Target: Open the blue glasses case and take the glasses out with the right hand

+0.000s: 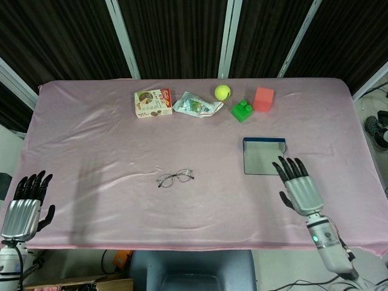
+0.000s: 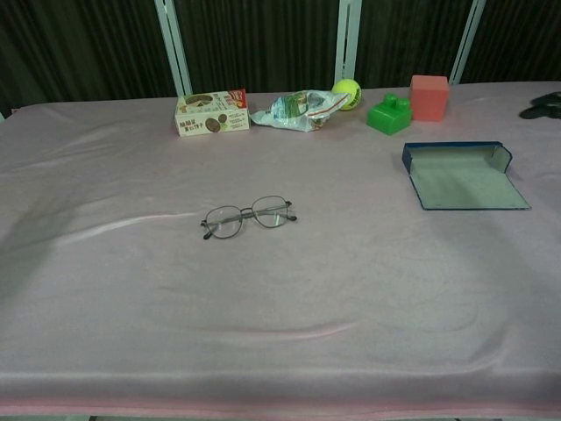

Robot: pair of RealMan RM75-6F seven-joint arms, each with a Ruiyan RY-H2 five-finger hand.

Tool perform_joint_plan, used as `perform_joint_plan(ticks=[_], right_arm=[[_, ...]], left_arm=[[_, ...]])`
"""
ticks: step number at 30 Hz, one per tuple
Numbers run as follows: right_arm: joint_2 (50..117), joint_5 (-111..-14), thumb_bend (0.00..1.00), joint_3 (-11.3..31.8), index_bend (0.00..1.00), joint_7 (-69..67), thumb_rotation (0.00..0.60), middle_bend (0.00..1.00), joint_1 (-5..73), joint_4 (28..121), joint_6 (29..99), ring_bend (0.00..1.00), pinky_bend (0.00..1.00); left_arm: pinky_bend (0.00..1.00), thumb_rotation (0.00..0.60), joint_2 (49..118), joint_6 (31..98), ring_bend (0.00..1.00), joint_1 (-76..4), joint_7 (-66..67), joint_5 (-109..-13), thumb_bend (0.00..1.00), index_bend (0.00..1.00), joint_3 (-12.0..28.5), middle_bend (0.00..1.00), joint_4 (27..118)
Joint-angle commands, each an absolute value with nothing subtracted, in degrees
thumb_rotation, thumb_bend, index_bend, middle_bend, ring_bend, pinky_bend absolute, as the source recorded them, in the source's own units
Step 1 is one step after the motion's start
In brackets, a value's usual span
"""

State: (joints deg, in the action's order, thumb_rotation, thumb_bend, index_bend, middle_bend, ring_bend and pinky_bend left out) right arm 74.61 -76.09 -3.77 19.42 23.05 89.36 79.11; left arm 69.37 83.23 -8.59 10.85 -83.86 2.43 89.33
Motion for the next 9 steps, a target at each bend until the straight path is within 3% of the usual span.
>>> perform_joint_plan(ticks=[1, 9], right_arm=[[73.04, -79.39, 0.5, -6.37, 0.11, 13.03, 0.6, 0.0, 17.29, 84.36, 83.07, 0.0, 0.0], [72.48, -79.4, 0.5, -4.34, 0.12, 12.7, 0.6, 0.0, 16.7, 85.23, 81.08, 0.0, 0.0]], left_arm=[[0.04, 0.6, 69.64, 83.45, 0.0, -8.43, 11.06, -84.54, 0.41, 0.0, 2.03, 0.0, 89.03], [0.04, 0.6, 69.71, 83.41, 0.0, -8.02, 12.7, -84.96, 0.41, 0.0, 1.34, 0.0, 89.62]])
